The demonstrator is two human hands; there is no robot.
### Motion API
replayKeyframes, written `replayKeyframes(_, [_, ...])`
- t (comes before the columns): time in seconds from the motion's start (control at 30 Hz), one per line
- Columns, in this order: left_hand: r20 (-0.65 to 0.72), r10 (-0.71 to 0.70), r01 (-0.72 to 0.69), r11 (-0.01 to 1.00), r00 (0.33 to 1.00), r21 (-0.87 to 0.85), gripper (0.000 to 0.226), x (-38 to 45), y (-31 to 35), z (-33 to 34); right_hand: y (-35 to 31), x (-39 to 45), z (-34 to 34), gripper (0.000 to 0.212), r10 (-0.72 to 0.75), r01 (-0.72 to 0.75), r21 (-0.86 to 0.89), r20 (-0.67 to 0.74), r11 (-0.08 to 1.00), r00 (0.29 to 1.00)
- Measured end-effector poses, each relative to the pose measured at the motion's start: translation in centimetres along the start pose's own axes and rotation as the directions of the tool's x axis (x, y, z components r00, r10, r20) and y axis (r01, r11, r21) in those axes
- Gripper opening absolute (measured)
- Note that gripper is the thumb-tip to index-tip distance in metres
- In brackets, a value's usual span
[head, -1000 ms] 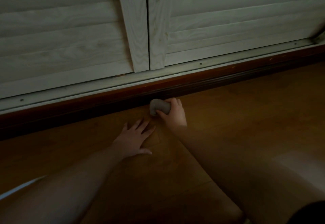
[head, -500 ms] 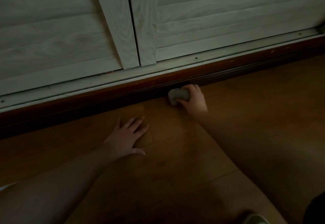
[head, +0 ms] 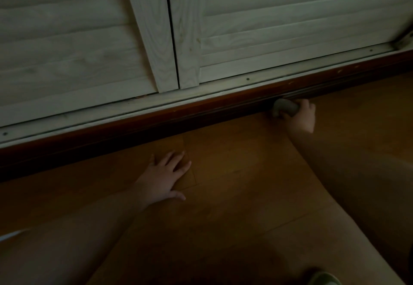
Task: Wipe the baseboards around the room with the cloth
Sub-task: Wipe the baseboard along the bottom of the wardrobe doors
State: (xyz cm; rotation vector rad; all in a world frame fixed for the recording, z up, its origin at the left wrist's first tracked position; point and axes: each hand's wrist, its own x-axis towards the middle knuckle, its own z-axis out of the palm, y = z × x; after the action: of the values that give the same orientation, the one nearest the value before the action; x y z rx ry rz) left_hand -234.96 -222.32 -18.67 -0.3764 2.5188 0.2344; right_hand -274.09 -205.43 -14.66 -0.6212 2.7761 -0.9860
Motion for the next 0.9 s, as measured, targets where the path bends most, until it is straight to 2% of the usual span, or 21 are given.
replayKeyframes(0.13, [0.025, -0.006, 0.006, 1.000, 1.000, 0.002, 0.108, -0.1, 0.3, -0.6, -1.5, -2.3, 1.5, 0.049, 0.041, -0.040, 0.050, -0.023, 0.998, 0.999])
replayKeyframes(0.23, [0.020, -0.012, 0.012, 1.000, 1.000, -0.009, 0.108, -0.3, 0.6, -0.7, -2.8, -4.5, 2.8, 0.049, -0.110, 0.108, 0.026, 0.060, 0.994, 0.992])
replayKeyframes(0.33, [0.009, -0.023, 0.023, 1.000, 1.000, -0.001, 0.107, -0.4, 0.6, -1.0, -4.2, -6.6, 4.1, 0.051, -0.293, 0.295, 0.022, 0.223, 0.955, 0.930])
replayKeyframes(0.4, [0.002, -0.049, 0.049, 0.999, 0.999, -0.013, 0.107, -0.4, 0.5, -1.2, -5.2, -8.1, 5.3, 0.052, -0.355, 0.356, 0.048, 0.283, 0.933, 0.891])
replayKeyframes(0.63, [0.042, -0.079, 0.080, 0.996, 0.996, -0.045, 0.105, 0.0, 0.9, -2.2, -8.1, -10.5, 8.4, 0.049, -0.409, 0.368, 0.186, 0.292, 0.911, 0.864])
replayKeyframes(0.83, [0.087, -0.078, 0.086, 0.992, 0.993, -0.093, 0.119, 0.5, 2.0, -2.9, -6.7, -7.2, 6.7, 0.047, -0.416, 0.392, 0.138, 0.273, 0.909, 0.868])
replayKeyframes(0.9, [0.118, -0.077, 0.087, 0.992, 0.990, -0.087, 0.124, 1.0, 2.2, -3.5, -5.6, -6.2, 5.8, 0.048, -0.377, 0.360, 0.113, 0.244, 0.926, 0.894])
